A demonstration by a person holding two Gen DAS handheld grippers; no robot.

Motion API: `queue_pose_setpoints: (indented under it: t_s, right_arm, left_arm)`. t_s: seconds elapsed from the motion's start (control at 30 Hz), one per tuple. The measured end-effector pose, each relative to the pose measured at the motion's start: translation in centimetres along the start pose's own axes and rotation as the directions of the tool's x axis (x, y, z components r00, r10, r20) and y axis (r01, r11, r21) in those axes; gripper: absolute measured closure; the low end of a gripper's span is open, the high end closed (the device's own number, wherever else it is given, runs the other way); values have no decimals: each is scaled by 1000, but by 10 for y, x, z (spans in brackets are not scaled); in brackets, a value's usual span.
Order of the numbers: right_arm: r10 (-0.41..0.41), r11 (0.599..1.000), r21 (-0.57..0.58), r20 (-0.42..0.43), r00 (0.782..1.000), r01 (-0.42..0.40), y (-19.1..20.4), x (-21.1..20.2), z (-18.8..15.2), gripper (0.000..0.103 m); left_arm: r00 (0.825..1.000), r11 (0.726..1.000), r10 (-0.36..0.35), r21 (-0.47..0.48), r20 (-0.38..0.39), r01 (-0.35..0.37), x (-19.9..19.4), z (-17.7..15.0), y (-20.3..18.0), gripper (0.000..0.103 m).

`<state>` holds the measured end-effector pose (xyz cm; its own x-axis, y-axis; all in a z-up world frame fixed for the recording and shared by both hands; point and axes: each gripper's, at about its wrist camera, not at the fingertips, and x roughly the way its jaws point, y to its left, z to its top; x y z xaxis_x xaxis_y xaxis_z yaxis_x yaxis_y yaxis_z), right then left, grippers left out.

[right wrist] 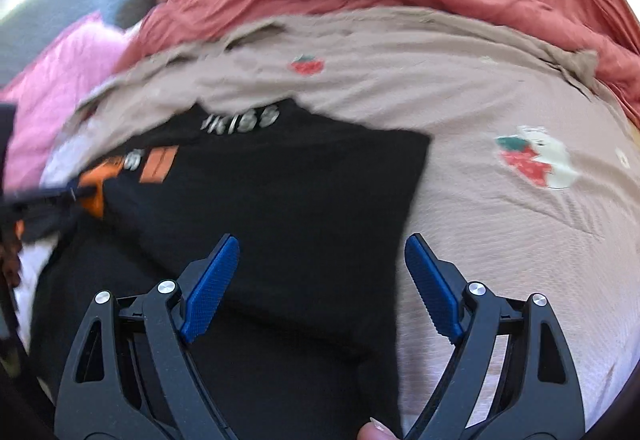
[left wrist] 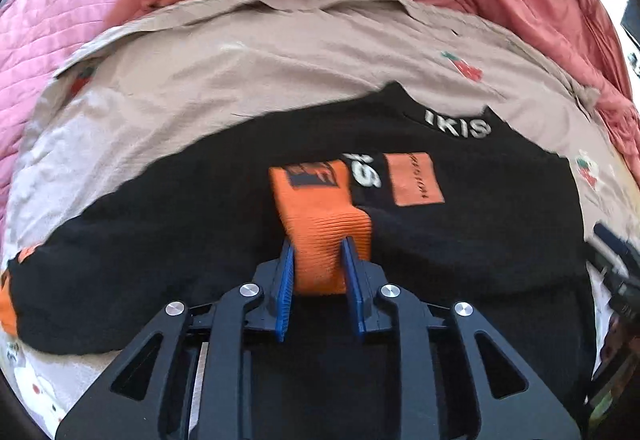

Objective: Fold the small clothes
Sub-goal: 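Lower the cuff onto the shirt body and open the left tool, then move the left tool to the orange cuff of the other sleeve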

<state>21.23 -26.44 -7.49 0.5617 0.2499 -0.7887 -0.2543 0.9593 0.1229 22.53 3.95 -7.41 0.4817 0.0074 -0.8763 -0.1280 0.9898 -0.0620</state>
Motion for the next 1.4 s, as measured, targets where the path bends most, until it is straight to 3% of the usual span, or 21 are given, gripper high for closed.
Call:
queue_pose_setpoints:
  t_s: [0.1,0.23,0.33,0.4,0.5,0.57,0.77,0.93,1.2,1.33,1.4]
  right_arm:
    - [-30,1000,-8,-80,996,30,0,16,-6,25]
    - [-45,998,30,-152,987,50,-11,29,-12,25]
    - [-43,997,52,-132,990,50,-14,22,-12,25]
    - [-63,998,21,-57,996,64,-9,9,-8,25]
    - [-50,999,-7,30,998,50,-2,-7,-1,25]
    - [-18,1000,-21,50,999,20,2,-12,1,25]
    - [7,997,-78,0,1000,-7,17,3,-1,25]
    - [-11,996,-95,-128,992,-1,17,27,-14,25]
    - [-5,994,-108,-105,994,-7,22,23,-15,23]
    - [28,994,-106,-44,999,-33,26,8,-9,23]
    - [28,993,-117,-21,999,-30,29,3,-7,22]
  left_arm:
    - [999,999,26,-22,45,-25,-16,-3,8,80]
    - [996,1000,-6,3,84,6,-32,1,-5,80]
    - [996,998,-36,53,80,31,-30,7,-27,79]
    - [997,995,-39,98,60,33,-20,7,-43,77]
    - [1000,993,-22,117,-16,24,7,2,-49,62]
    - [997,996,3,93,-80,4,31,-6,-44,62]
    - [997,995,-39,84,-61,44,35,-16,-36,61]
    - [997,995,-55,76,-46,59,26,-18,-25,60]
    - [996,995,-79,62,-46,82,17,-21,-18,58]
    - [996,994,-83,65,-24,84,4,-23,-19,47]
    - [997,994,-77,74,-18,79,-2,-24,-20,47]
